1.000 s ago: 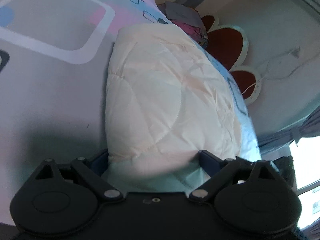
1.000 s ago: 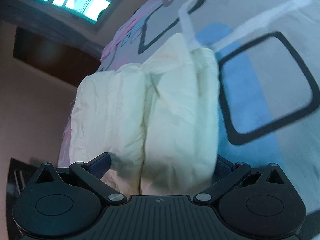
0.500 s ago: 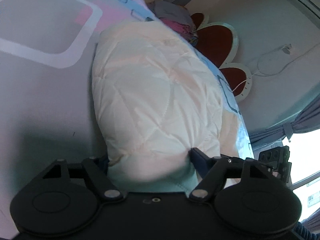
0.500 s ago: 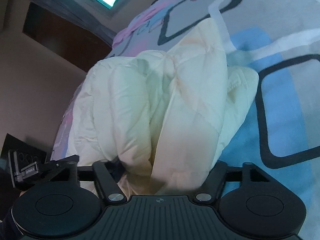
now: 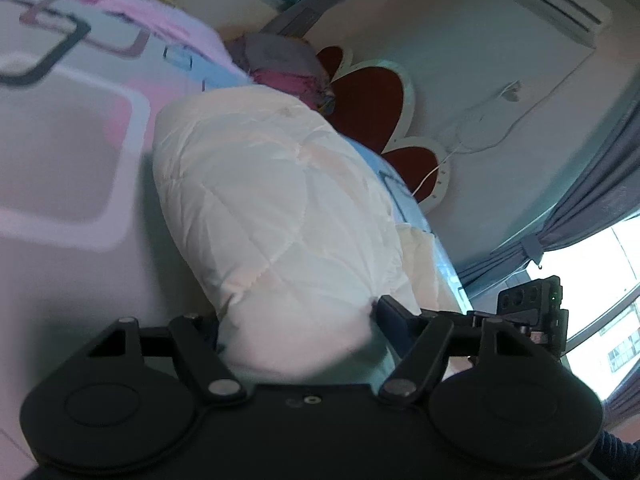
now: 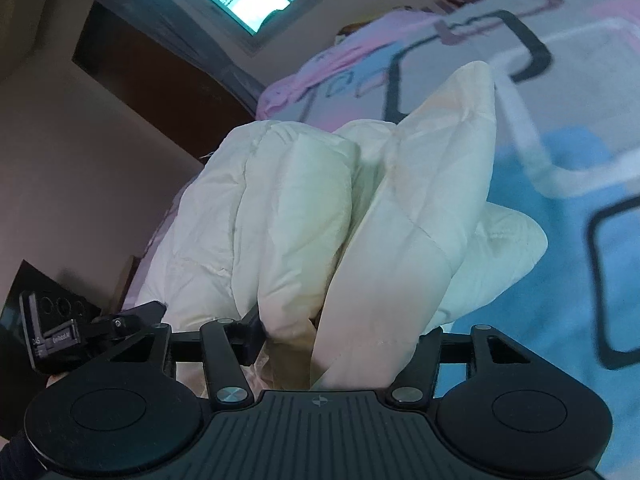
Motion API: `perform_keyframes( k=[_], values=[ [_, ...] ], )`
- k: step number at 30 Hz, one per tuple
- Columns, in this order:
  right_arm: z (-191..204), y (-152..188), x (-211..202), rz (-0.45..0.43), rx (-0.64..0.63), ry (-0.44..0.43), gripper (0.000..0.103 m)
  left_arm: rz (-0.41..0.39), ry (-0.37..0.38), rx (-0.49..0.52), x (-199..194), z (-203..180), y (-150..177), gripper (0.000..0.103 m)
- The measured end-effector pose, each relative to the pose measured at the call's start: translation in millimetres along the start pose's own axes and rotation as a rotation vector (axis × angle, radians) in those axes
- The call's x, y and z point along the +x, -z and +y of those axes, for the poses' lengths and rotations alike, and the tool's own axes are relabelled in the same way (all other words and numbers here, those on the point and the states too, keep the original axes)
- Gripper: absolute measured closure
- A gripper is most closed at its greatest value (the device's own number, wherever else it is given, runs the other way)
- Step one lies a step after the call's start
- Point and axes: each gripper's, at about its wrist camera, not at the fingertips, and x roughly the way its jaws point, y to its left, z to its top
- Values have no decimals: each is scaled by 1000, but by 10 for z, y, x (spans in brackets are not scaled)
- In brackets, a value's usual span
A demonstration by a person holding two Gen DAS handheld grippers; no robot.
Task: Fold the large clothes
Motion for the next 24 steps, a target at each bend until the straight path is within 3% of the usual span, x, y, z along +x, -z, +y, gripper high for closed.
perform_keyframes(
  k=[8,16,18,22,24],
  values=[
    [933,-156,691,-14,-82,-21,47,-68,9,30,-745,454,-296,32],
    [1867,-70,1761,48,-169,-65,47,-143,-34,-27,-1694,1220,-339,32],
    [1941,23,2099,90,-151,-67,47,-139,-73,-51,-1843,1459,-261,32],
    [1759,318,2732,186,-57,2,45,-48,-296,-92,-1828,1881,-60,30],
    [1684,385,2742,168,-16,0,43,-63,-287,-106,-1825,1915,21,28]
  ],
)
